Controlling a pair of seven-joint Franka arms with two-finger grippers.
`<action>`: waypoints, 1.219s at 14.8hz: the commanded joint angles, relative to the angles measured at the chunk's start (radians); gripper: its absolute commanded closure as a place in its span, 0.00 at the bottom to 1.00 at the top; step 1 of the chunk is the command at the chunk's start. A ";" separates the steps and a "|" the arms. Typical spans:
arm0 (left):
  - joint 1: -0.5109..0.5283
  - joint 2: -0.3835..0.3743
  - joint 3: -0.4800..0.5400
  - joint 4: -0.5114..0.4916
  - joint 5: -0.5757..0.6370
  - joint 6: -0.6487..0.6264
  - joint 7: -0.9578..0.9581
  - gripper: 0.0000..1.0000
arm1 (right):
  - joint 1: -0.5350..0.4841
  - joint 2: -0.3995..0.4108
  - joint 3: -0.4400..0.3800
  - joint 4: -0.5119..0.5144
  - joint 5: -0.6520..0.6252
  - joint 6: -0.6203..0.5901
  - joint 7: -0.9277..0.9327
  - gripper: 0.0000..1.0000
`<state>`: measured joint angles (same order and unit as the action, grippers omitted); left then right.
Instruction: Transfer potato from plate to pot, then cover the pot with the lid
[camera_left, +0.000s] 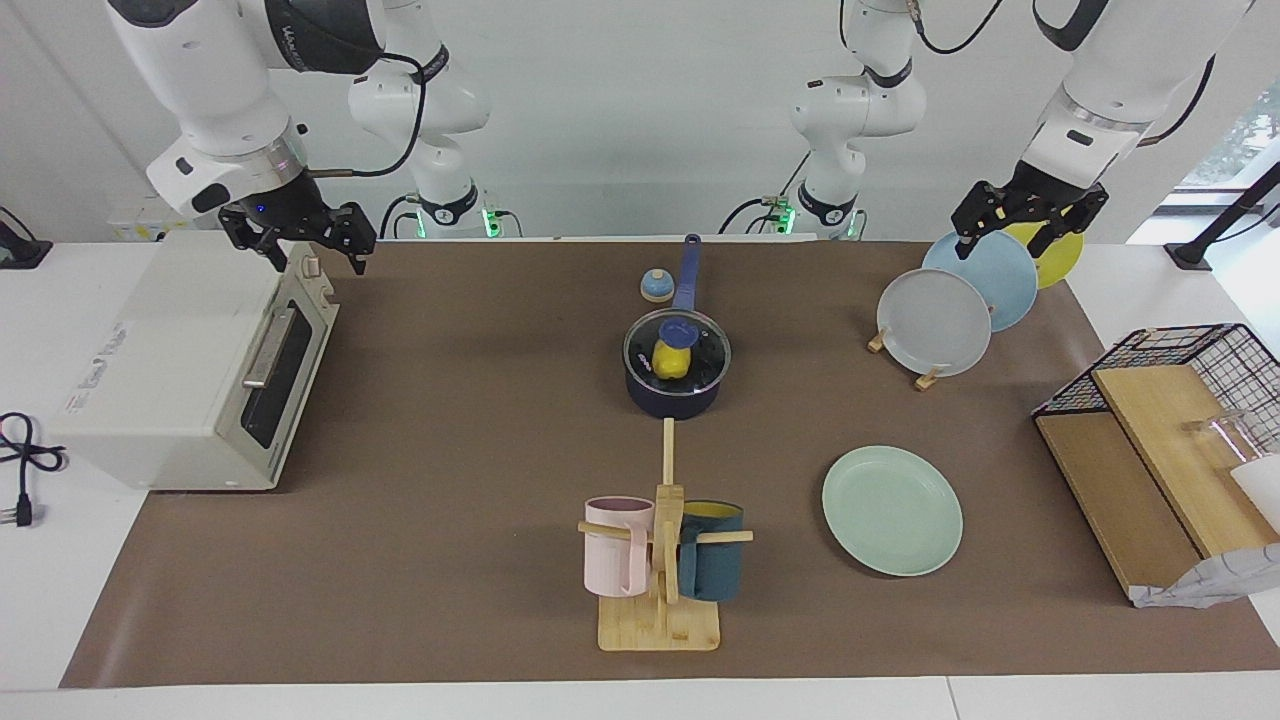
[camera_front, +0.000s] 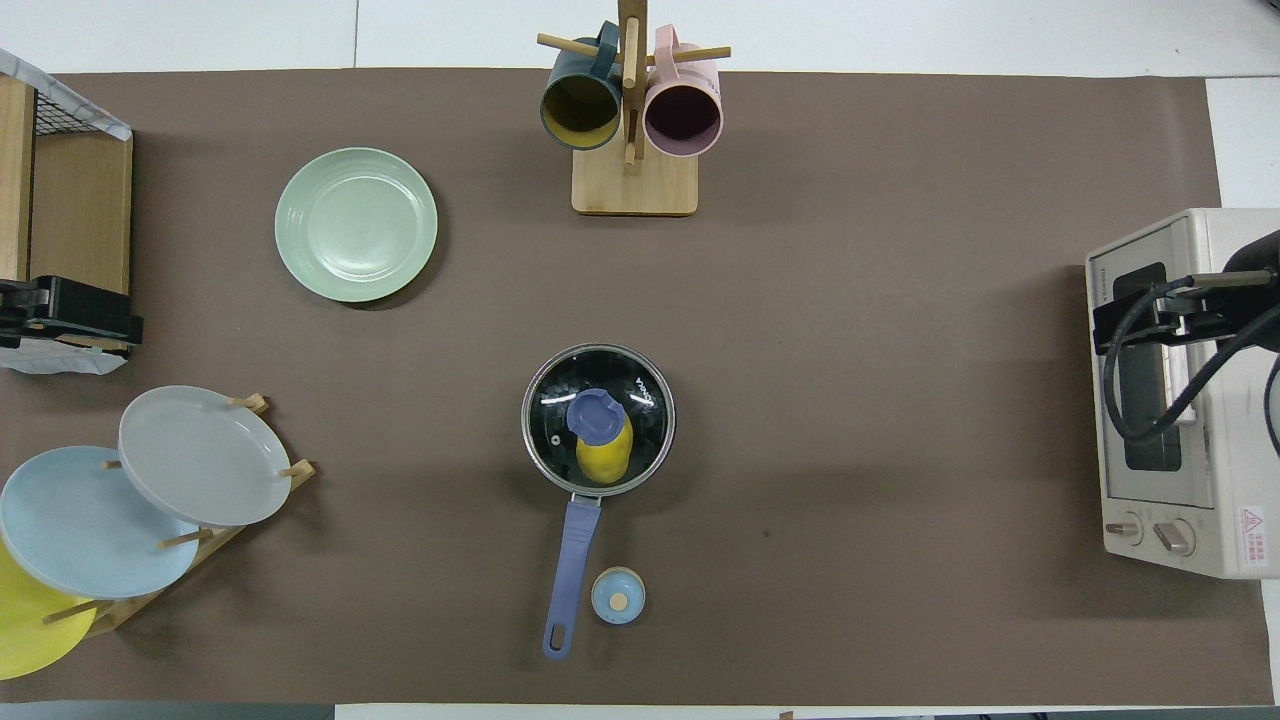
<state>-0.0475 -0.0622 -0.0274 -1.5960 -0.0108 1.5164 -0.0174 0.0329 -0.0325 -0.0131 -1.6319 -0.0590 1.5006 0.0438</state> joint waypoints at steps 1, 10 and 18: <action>0.006 -0.022 -0.003 -0.027 0.020 0.021 -0.001 0.00 | -0.007 -0.029 -0.011 -0.037 0.018 0.026 -0.012 0.00; 0.008 -0.021 -0.003 -0.027 0.020 0.050 -0.003 0.00 | -0.010 -0.023 -0.038 -0.026 0.028 -0.002 -0.013 0.00; 0.014 -0.022 -0.002 -0.032 0.020 0.071 0.005 0.00 | -0.018 -0.017 -0.027 -0.017 0.034 -0.039 -0.013 0.00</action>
<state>-0.0416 -0.0622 -0.0256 -1.5996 -0.0107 1.5641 -0.0175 0.0221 -0.0329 -0.0473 -1.6372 -0.0435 1.4767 0.0438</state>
